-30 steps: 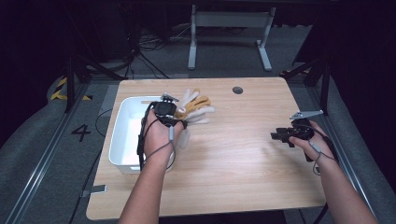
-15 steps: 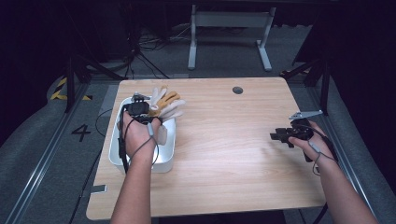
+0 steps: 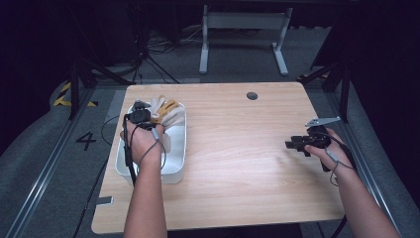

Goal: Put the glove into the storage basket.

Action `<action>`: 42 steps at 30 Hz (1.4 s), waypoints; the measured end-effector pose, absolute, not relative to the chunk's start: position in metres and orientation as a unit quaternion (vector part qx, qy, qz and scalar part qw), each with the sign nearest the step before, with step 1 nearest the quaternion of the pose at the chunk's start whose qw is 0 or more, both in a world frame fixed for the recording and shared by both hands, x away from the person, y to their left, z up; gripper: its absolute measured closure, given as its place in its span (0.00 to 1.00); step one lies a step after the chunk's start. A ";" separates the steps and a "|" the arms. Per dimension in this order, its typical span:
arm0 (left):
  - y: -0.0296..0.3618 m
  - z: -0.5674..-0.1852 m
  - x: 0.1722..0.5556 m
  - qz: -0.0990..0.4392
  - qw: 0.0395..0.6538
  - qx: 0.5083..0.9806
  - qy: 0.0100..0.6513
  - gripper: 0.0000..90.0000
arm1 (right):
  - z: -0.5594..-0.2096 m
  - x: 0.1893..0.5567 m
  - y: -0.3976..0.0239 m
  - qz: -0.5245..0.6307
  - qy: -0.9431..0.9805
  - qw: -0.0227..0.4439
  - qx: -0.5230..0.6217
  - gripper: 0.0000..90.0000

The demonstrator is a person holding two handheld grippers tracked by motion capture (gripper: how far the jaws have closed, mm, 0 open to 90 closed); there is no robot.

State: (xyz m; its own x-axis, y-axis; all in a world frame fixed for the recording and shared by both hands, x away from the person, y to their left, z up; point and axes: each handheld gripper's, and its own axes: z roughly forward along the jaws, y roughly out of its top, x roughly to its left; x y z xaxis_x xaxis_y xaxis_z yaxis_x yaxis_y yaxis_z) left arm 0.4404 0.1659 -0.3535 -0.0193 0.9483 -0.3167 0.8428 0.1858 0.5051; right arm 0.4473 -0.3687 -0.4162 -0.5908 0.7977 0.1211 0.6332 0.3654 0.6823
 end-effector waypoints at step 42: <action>0.195 -0.414 0.449 -0.004 0.212 0.589 0.780 0.76 | -0.419 0.447 -0.366 0.352 0.822 0.113 0.434 0.62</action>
State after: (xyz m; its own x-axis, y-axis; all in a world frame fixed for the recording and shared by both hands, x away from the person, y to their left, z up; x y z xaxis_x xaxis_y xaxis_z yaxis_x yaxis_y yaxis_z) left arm 0.4488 0.1947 -0.4135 -0.2165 0.9170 -0.3351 0.9207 0.3060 0.2424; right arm 0.4474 -0.3659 -0.4190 -0.5975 0.7930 0.1189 0.6336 0.3760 0.6762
